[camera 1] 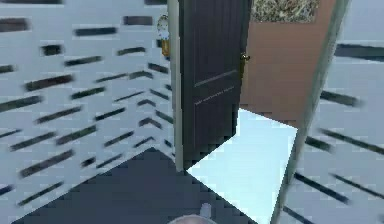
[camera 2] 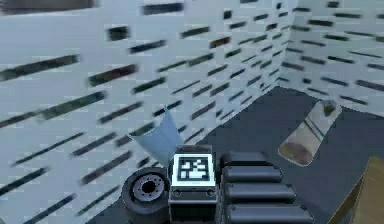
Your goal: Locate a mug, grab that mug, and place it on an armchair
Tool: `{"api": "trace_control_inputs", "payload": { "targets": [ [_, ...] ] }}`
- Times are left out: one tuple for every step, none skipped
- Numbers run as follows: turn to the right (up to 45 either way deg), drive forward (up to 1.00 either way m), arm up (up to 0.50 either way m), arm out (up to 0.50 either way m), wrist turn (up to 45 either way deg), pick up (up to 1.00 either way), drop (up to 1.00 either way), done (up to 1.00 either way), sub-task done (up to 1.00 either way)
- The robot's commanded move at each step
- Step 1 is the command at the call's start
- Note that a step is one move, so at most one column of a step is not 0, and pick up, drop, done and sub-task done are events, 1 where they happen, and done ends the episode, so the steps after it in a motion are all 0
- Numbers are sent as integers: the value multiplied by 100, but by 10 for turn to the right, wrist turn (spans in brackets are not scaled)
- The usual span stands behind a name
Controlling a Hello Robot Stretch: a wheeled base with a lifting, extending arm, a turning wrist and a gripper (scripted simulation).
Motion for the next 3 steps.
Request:
{"api": "trace_control_inputs", "payload": {
  "targets": [
    [-450,0,0,0,0,0,0,0,0],
    [0,15,0,0,0,0,0,0,0],
    [450,0,0,0,0,0,0,0,0]
  ]
}}
